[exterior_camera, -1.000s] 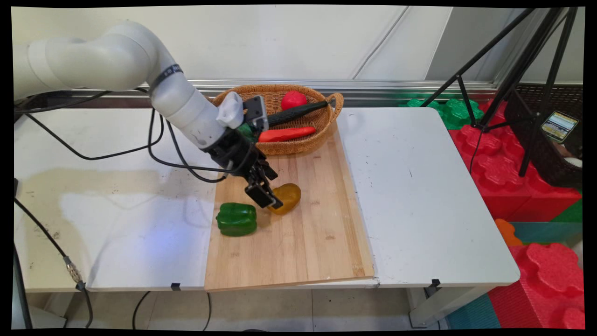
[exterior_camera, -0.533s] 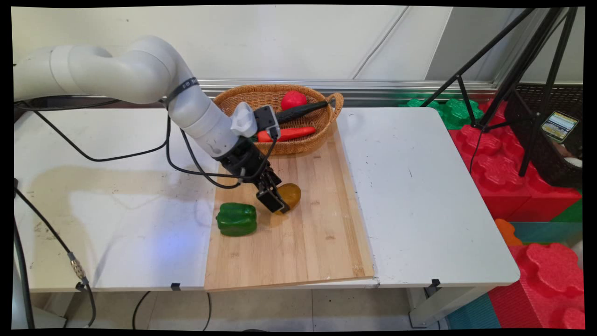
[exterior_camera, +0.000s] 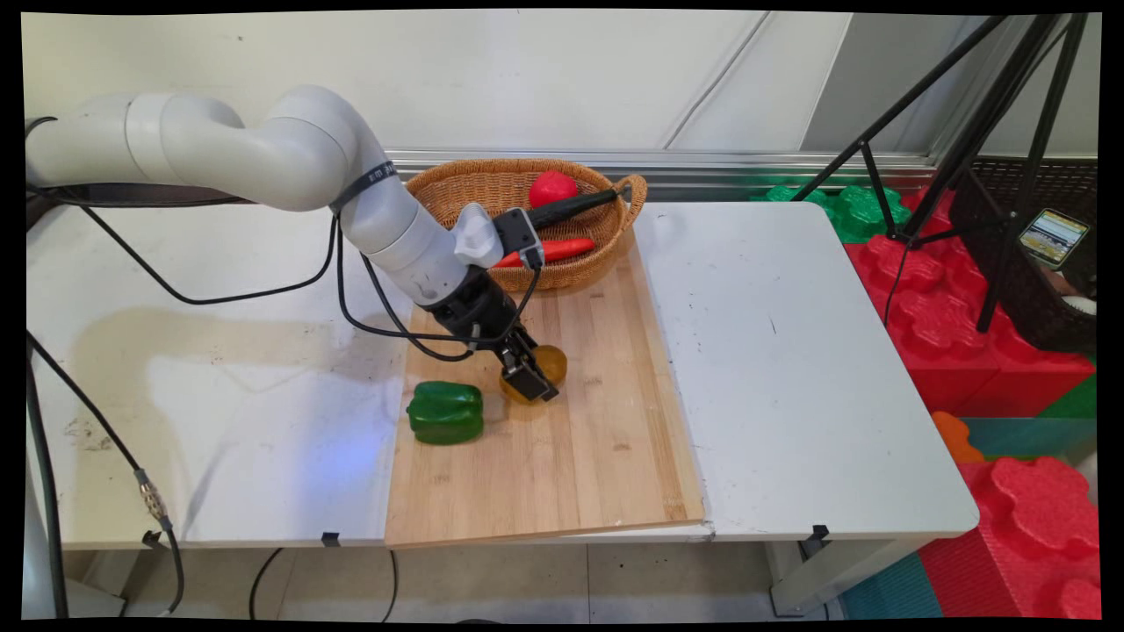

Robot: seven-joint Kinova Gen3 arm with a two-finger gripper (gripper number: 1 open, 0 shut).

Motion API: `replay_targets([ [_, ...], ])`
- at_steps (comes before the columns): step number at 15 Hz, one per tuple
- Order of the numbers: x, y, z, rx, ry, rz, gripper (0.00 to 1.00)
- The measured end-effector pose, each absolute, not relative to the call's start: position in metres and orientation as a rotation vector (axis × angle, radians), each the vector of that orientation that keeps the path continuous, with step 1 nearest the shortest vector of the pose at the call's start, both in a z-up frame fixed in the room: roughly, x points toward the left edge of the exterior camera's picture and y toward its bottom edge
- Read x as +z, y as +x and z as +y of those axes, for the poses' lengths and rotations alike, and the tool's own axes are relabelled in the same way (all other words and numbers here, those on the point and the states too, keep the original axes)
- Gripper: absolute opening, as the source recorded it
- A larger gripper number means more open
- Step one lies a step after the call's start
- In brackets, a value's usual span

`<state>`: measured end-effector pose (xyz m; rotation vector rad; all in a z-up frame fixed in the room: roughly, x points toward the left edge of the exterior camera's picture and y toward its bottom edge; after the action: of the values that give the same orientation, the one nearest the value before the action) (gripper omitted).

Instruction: Pick up the potato from the cutting board, then place the picked object in the vegetable basket

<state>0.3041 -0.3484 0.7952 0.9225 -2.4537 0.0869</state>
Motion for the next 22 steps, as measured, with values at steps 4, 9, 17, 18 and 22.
replay_targets([
  [4,0.793,0.301,-0.35,0.094,0.937,-2.445,0.0],
  [9,0.797,0.3,-0.351,0.101,0.946,-2.426,0.0],
  [17,0.826,0.318,-0.341,0.139,0.856,-2.397,0.0],
  [18,0.831,0.322,-0.339,0.146,0.846,-2.392,0.0],
  [22,0.854,0.341,-0.332,0.172,0.806,-2.37,0.0],
])
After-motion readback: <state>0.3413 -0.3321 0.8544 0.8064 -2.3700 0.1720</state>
